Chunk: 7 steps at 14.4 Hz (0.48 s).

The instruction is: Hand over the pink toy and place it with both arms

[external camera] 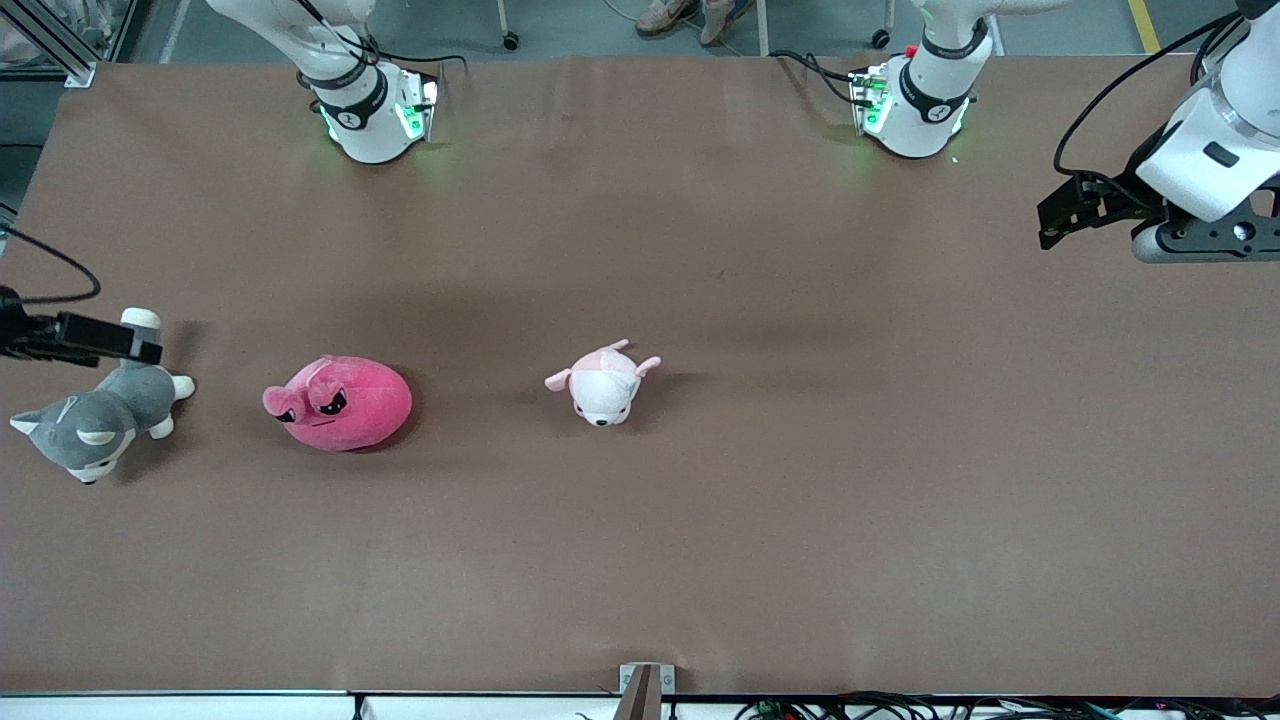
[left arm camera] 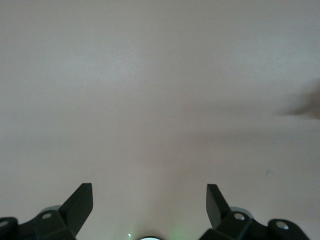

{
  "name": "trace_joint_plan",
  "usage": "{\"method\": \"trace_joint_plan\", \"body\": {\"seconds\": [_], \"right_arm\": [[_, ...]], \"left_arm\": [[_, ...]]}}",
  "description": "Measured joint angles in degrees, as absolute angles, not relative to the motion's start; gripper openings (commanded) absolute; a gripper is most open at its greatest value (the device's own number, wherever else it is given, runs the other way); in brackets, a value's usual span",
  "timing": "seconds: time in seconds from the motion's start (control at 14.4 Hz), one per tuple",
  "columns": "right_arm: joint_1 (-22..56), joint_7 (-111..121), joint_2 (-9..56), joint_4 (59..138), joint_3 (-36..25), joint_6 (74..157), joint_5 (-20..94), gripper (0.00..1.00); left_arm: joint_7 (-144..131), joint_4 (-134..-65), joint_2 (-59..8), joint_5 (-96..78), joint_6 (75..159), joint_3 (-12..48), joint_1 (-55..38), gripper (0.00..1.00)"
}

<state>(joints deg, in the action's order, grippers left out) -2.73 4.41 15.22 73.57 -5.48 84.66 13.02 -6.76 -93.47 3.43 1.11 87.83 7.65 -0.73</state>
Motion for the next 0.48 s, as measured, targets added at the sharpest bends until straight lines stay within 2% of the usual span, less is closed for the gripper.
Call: {"method": "trace_joint_plan", "body": {"seconds": [0.21,0.48], "right_arm": [[1.04,3.48,10.31,73.48,-5.43,84.61,4.25,1.00],[0.71,3.47,8.54,73.50,-6.19,84.63,2.05,1.00]], "left_arm": [[-6.76,-93.47,3.48,1.11,87.82,7.63,-0.70,1.00],[-6.76,-93.47,3.49,1.11,87.82,7.61,-0.67,1.00]]}}
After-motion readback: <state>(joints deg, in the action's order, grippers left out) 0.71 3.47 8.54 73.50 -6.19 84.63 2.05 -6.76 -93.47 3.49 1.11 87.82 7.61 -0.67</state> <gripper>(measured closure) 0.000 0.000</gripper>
